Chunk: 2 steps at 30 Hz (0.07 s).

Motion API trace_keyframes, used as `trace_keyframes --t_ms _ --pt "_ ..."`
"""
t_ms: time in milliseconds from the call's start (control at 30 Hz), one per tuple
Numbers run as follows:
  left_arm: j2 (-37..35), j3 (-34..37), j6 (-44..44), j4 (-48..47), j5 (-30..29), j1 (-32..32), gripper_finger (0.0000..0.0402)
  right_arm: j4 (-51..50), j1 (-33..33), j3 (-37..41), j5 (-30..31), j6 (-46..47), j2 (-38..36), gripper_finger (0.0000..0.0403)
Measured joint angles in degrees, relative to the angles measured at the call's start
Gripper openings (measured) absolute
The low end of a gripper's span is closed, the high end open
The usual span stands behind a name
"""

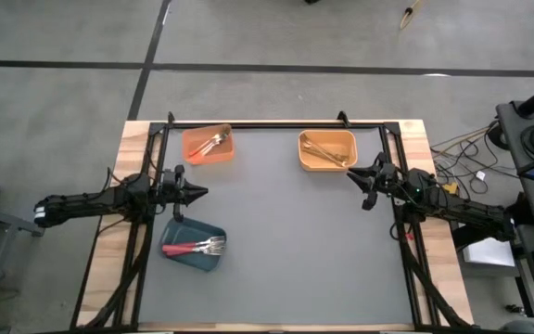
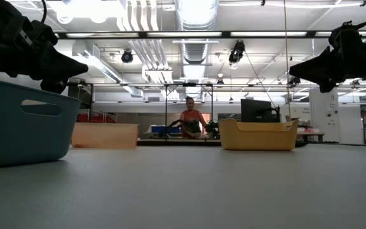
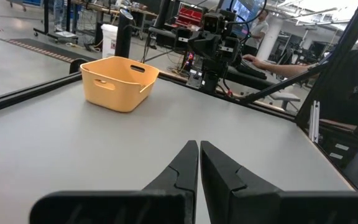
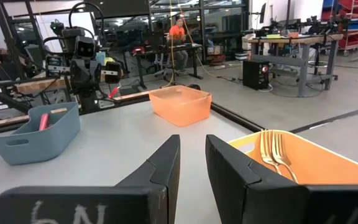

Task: Sort silverware by color (type)
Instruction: Return to Home Position

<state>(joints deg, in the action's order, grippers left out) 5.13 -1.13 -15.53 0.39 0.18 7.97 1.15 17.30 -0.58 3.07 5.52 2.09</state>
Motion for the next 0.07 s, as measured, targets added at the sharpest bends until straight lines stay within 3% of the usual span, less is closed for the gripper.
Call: trace_keyframes --t_ms 67 --pt "0.0 0.0 0.0 0.0 0.0 0.0 0.0000 0.0 0.0 0.0 0.0 -0.1 0.0 0.0068"
